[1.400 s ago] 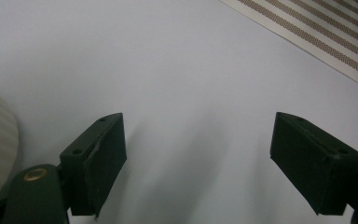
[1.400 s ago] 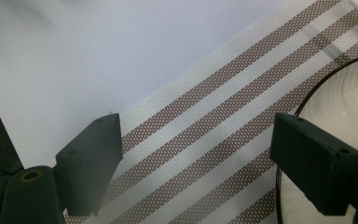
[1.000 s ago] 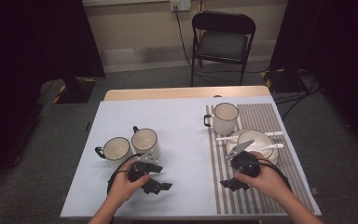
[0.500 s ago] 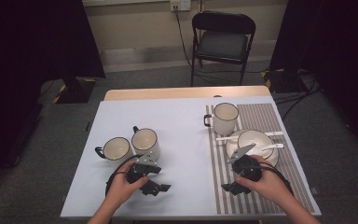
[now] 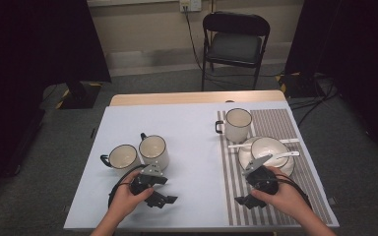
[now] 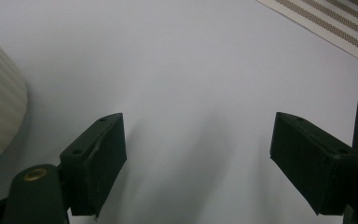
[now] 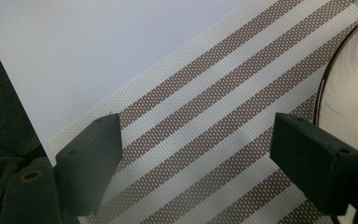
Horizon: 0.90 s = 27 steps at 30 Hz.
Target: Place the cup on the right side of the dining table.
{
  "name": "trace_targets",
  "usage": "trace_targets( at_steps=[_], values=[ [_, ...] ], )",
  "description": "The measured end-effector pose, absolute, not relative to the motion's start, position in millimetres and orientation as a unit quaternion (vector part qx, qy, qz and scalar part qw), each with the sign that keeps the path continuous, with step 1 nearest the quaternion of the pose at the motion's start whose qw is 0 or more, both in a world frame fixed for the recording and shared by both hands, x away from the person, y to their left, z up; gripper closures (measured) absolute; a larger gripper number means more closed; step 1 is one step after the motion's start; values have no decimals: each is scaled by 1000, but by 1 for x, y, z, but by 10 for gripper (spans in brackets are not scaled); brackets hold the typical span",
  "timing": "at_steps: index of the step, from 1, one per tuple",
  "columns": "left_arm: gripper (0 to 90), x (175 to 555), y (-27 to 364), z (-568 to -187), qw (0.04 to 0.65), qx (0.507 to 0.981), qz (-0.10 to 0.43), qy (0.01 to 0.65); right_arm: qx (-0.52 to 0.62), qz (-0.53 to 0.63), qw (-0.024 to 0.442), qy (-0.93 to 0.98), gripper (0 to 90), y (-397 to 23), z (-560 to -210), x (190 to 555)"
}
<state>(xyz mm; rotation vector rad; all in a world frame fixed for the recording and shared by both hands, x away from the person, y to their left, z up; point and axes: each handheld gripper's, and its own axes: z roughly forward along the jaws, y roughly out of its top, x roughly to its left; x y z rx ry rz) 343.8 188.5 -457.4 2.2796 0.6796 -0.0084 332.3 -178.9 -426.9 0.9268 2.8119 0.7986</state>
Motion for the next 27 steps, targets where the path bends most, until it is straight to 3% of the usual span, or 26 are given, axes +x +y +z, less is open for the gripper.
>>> trace_targets(
  at_steps=[27],
  values=[
    [184, 340, 203, -462, 357, 896, 12, 265, 296, 254, 33, 920, 162, -184, -447, 325]
  ],
)
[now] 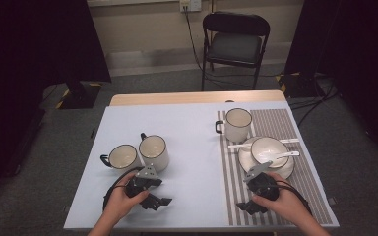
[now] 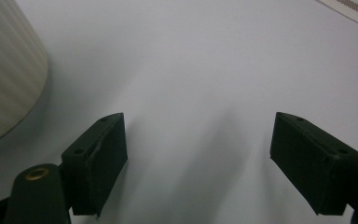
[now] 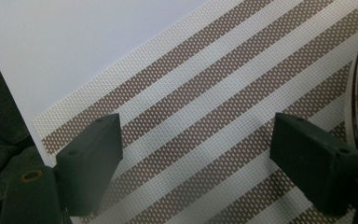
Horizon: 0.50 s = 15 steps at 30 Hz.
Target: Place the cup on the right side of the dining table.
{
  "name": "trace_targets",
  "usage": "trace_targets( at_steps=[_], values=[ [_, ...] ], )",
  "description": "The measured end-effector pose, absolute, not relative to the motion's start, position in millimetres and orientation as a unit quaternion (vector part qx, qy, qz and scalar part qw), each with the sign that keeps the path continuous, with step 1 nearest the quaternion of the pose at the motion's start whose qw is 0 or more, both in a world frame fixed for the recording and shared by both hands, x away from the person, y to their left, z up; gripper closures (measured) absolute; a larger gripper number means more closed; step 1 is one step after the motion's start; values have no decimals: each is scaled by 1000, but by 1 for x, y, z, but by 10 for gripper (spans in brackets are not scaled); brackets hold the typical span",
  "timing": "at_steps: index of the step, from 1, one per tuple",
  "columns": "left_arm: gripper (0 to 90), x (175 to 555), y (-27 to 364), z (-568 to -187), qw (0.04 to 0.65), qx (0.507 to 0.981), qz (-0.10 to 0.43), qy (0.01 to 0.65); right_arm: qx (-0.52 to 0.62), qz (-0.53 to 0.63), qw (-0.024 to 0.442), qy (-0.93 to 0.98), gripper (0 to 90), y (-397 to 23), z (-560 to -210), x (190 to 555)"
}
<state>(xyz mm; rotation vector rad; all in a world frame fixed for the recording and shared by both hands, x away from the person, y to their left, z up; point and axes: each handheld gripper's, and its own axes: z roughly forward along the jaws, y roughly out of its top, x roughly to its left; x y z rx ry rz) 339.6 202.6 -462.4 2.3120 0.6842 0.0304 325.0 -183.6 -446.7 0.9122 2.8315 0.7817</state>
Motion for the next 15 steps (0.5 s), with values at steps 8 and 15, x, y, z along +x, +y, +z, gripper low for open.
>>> trace_targets(
  at_steps=[8, 15],
  values=[
    [184, 338, 208, -463, 362, 894, 16, 264, 294, 249, 35, 922, 164, -185, -452, 324],
    [183, 337, 212, -464, 360, 895, 20, 263, 287, 251, 37, 924, 162, -186, -453, 324]
  ],
)
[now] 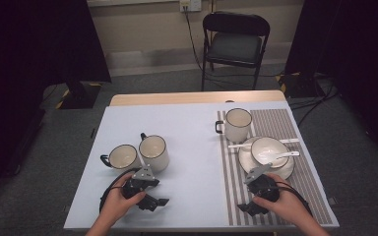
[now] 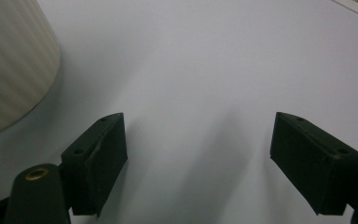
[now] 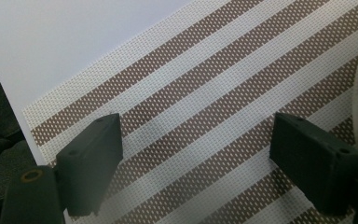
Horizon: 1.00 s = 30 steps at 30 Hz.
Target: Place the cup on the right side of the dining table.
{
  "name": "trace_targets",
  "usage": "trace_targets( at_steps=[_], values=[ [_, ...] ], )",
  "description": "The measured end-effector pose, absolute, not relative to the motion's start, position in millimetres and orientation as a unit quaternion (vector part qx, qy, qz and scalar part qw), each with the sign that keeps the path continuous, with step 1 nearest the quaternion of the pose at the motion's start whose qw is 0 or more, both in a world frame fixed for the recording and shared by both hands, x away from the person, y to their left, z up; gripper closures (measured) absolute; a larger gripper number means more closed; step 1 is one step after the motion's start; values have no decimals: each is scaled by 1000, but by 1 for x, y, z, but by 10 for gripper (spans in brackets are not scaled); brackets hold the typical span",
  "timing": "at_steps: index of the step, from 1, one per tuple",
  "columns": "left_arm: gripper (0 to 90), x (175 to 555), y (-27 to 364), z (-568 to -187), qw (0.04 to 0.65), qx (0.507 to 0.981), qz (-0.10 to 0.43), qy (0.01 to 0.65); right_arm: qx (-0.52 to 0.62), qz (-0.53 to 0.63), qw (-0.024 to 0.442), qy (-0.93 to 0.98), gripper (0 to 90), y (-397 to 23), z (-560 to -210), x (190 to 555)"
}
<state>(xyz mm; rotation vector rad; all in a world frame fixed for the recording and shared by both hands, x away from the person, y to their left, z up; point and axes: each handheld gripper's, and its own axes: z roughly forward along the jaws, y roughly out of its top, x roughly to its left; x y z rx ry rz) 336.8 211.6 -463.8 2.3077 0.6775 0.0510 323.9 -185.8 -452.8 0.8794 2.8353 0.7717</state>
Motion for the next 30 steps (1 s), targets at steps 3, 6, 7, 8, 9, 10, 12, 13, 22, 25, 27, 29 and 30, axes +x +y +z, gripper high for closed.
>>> trace_targets(
  at_steps=[3, 6, 7, 8, 9, 10, 12, 13, 22, 25, 27, 29, 30],
  values=[
    [184, 335, 213, -464, 358, 896, 22, 261, 282, 257, 41, 924, 160, -187, -454, 323],
    [183, 334, 215, -464, 359, 896, 19, 262, 280, 261, 44, 923, 159, -188, -455, 321],
    [183, 334, 216, -464, 358, 896, 20, 261, 276, 260, 46, 924, 159, -188, -455, 321],
    [183, 334, 217, -464, 356, 897, 22, 260, 276, 260, 47, 924, 159, -188, -455, 321],
    [183, 333, 217, -464, 358, 896, 20, 261, 275, 260, 48, 924, 159, -188, -455, 321],
    [183, 333, 218, -464, 359, 896, 21, 262, 273, 261, 49, 925, 159, -188, -455, 320],
    [183, 332, 219, -464, 358, 896, 23, 261, 275, 266, 50, 923, 159, -189, -456, 320],
    [183, 331, 220, -464, 357, 896, 24, 264, 274, 268, 52, 922, 159, -189, -457, 319],
    [183, 329, 230, -465, 356, 895, 26, 266, 261, 277, 70, 922, 155, -191, -460, 314],
    [183, 327, 233, -466, 358, 894, 27, 268, 259, 285, 73, 920, 153, -193, -461, 313],
    [183, 326, 235, -466, 358, 895, 31, 264, 258, 289, 76, 919, 151, -193, -462, 312],
    [182, 325, 237, -466, 358, 895, 33, 264, 259, 294, 77, 917, 151, -194, -463, 311],
    [182, 324, 238, -467, 360, 894, 33, 264, 259, 296, 77, 916, 151, -195, -463, 311]
  ],
)
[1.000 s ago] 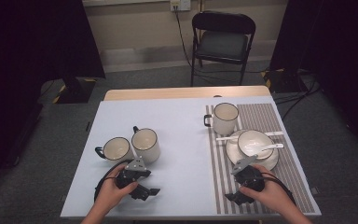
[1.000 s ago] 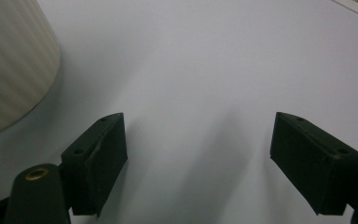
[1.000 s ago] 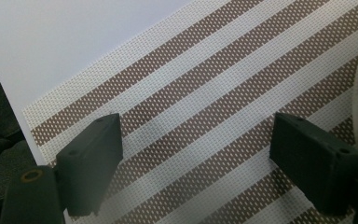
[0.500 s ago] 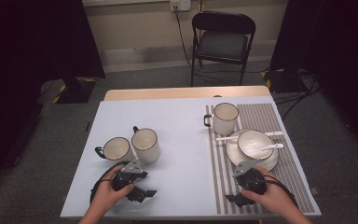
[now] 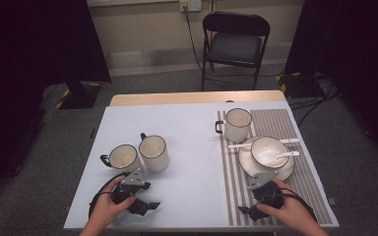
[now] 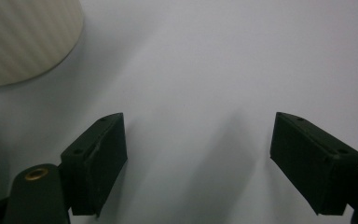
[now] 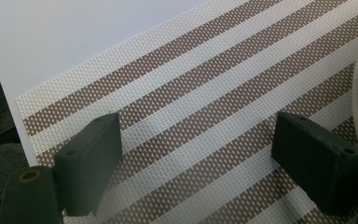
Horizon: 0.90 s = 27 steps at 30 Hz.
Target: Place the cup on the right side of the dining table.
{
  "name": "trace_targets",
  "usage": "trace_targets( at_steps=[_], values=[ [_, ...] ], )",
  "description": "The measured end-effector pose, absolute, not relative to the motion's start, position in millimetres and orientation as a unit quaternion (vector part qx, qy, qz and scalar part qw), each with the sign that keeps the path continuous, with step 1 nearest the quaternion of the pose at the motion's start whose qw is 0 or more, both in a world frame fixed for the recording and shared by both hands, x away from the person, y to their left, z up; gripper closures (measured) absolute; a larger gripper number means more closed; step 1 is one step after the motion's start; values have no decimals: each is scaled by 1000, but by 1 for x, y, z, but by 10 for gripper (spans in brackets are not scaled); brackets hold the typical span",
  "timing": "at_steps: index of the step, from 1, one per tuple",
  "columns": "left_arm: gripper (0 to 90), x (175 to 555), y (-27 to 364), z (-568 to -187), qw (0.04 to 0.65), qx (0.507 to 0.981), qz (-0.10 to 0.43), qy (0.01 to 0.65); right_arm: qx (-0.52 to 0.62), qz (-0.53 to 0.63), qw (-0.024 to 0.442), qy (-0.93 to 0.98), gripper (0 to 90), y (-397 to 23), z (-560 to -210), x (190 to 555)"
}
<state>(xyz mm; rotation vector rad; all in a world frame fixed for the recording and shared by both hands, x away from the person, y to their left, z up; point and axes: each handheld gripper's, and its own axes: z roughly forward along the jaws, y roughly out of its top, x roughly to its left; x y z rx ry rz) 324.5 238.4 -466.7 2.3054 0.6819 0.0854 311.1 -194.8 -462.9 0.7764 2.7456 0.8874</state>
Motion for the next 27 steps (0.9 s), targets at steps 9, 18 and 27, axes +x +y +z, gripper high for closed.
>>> trace_targets(
  at_steps=[9, 18, 27],
  values=[
    [181, 321, 246, -466, 357, 894, 37, 267, 253, 319, 82, 910, 151, -200, -466, 309],
    [181, 319, 252, -467, 359, 894, 43, 264, 253, 332, 86, 905, 151, -202, -469, 307],
    [180, 315, 259, -471, 370, 895, 53, 244, 250, 353, 93, 897, 150, -207, -472, 304]
  ],
)
